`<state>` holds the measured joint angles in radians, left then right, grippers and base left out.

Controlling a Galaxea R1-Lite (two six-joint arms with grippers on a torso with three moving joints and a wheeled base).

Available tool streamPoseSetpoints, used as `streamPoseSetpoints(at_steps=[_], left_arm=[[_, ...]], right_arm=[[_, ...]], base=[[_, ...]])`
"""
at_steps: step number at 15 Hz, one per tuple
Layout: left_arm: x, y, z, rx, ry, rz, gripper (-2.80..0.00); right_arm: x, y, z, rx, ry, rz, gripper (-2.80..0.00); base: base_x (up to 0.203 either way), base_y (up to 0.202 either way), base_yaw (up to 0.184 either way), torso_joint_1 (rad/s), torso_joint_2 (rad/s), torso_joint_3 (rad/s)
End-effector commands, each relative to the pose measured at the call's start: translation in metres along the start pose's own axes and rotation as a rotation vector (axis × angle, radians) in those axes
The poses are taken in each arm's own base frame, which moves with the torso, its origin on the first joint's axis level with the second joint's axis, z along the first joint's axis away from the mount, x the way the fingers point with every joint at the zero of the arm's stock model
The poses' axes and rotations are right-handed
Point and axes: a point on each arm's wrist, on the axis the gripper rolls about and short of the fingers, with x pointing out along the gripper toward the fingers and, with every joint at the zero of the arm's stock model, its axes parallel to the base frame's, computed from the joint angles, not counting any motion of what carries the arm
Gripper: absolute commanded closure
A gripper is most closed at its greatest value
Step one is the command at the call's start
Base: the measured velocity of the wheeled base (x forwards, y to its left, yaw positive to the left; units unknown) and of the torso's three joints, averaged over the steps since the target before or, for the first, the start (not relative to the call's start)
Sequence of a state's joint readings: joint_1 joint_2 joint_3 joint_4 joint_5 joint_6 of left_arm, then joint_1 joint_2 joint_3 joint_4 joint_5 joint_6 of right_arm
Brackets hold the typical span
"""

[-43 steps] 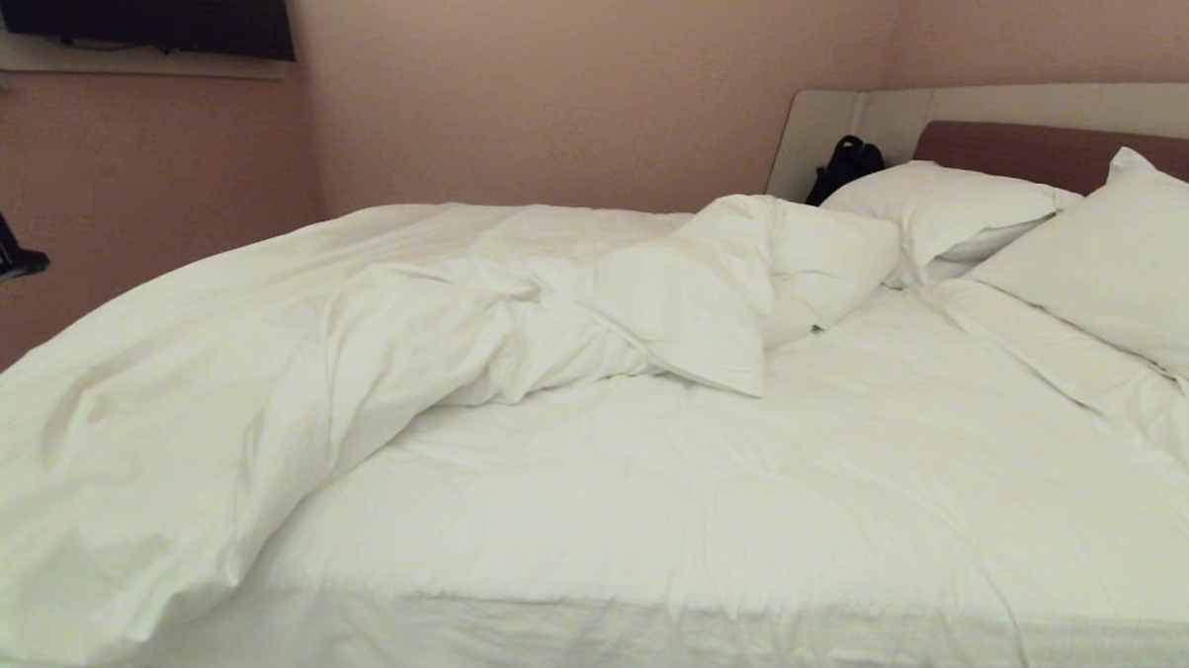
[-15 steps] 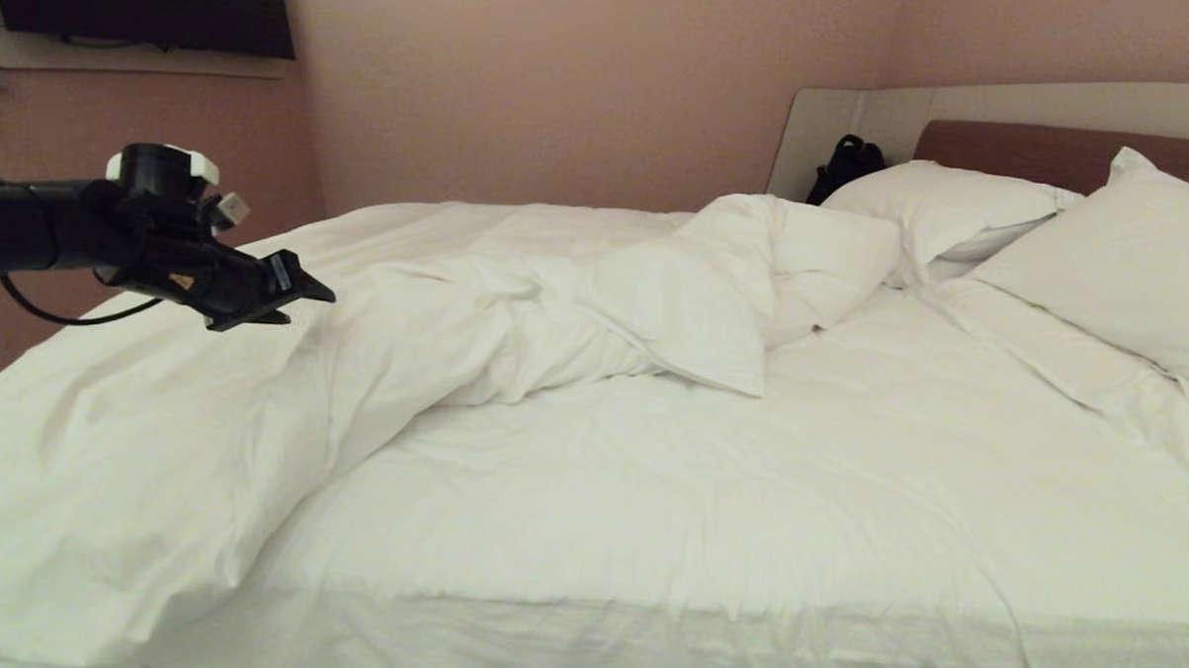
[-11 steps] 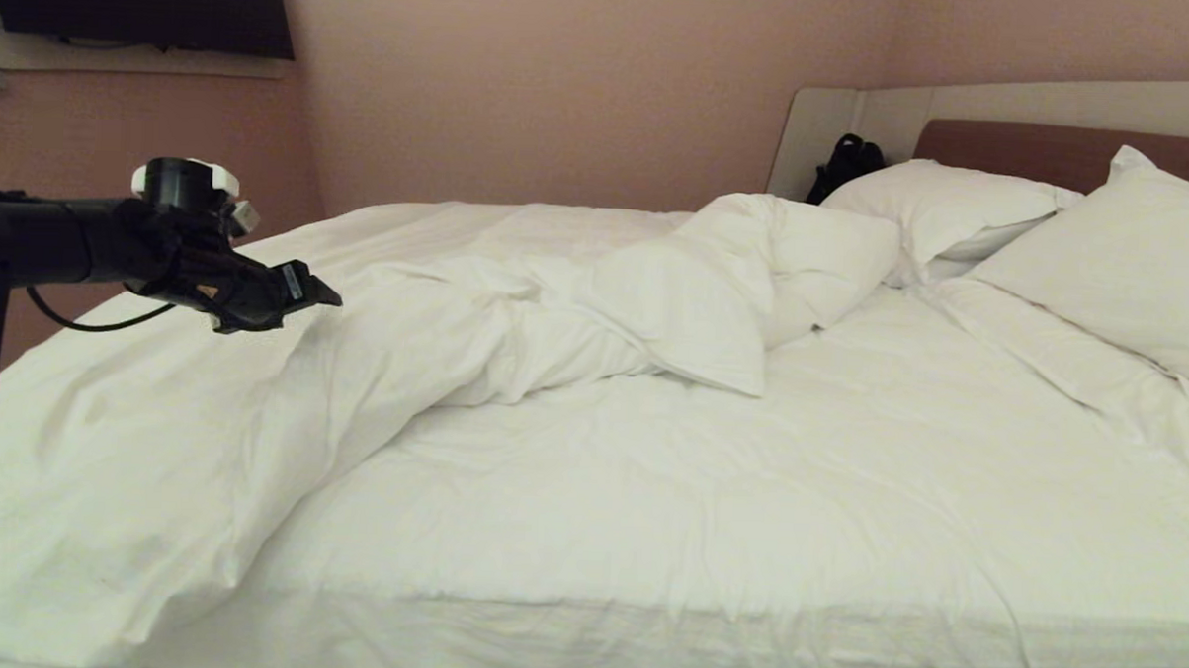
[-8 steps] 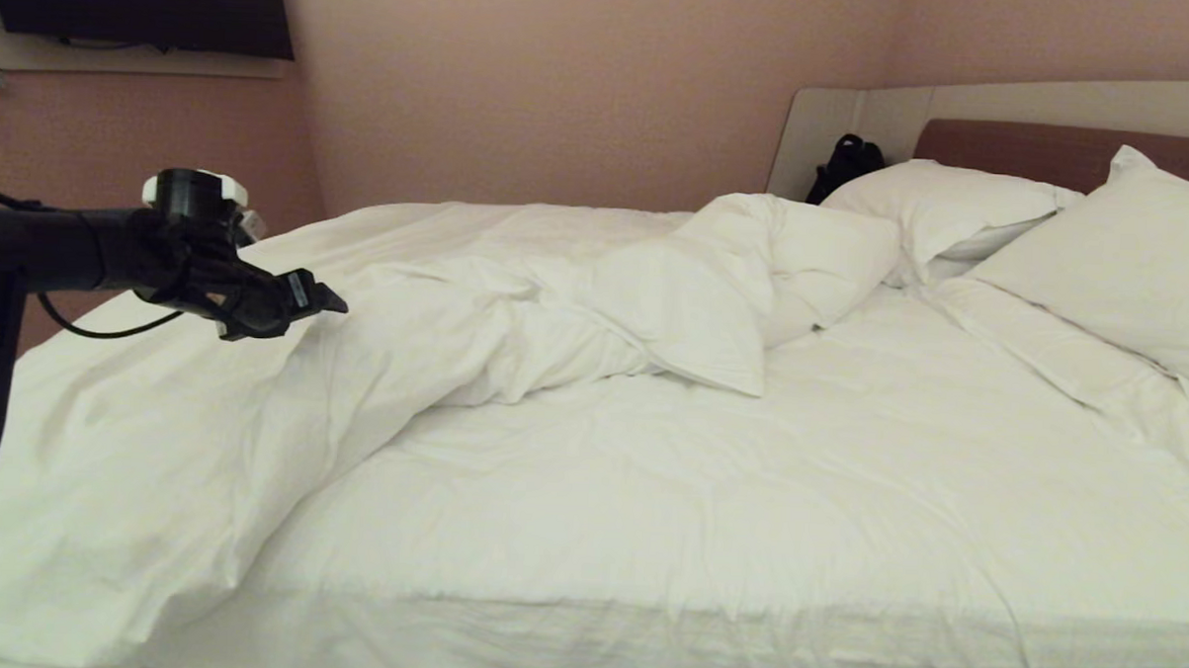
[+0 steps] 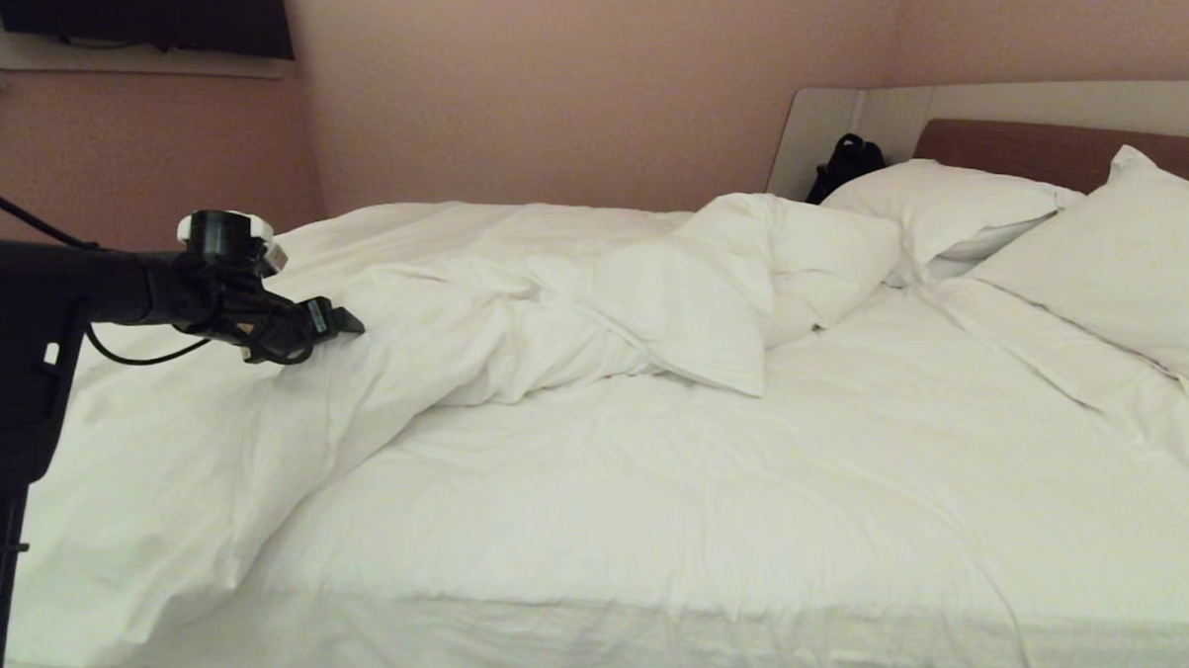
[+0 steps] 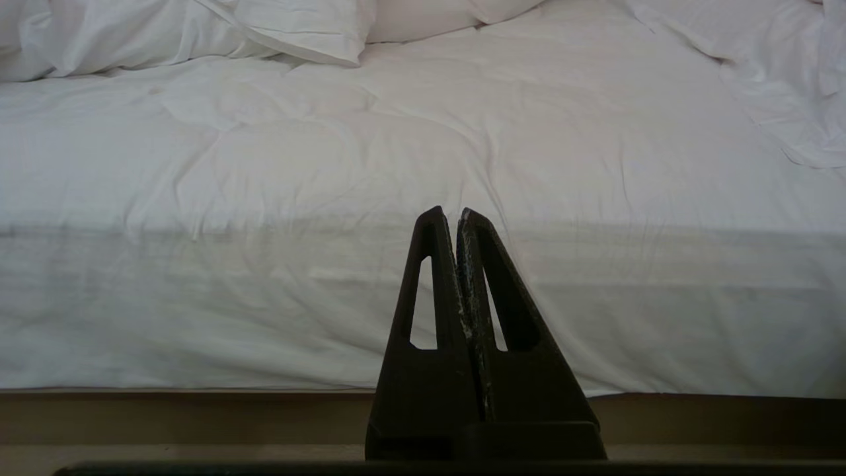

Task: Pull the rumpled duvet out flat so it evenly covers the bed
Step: Flatten the corners of the folded blanket

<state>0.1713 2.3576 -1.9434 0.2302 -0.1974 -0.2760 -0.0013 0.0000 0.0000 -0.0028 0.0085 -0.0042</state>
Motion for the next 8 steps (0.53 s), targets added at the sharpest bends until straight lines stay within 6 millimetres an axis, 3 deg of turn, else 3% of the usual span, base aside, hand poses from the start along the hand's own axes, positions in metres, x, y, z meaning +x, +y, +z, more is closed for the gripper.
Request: streamPoseSetpoints(at_steps=[1,6,7,8], left_arm=[[0.0099,-0.0011,-0.0079,-0.003,0.028,-0.006,-2.8],[0.0073,-0.0078,-0.009,-0.019,0.035,-0.022,-2.8],[0.0051,-0.0087,-0.0075,-0.036,0.031,-0.025,0.0],[0.0038,-0.0093,-0.0066,-0.053,0.029,-0.029,0.0]], right_arm=[[0.0,0.0,0.0,0.0,0.0,-0.001,0.0],[0.0,0.0,0.0,0.0,0.0,-0.001,0.0],[0.0,0.0,0.0,0.0,0.0,-0.001,0.0],[0.0,0.0,0.0,0.0,0.0,-0.001,0.0]], base=[[0.0,0.0,0.0,0.0,0.0,0.0],[0.0,0.0,0.0,0.0,0.0,0.0],[0.0,0.0,0.0,0.0,0.0,0.0],[0.0,0.0,0.0,0.0,0.0,0.0]])
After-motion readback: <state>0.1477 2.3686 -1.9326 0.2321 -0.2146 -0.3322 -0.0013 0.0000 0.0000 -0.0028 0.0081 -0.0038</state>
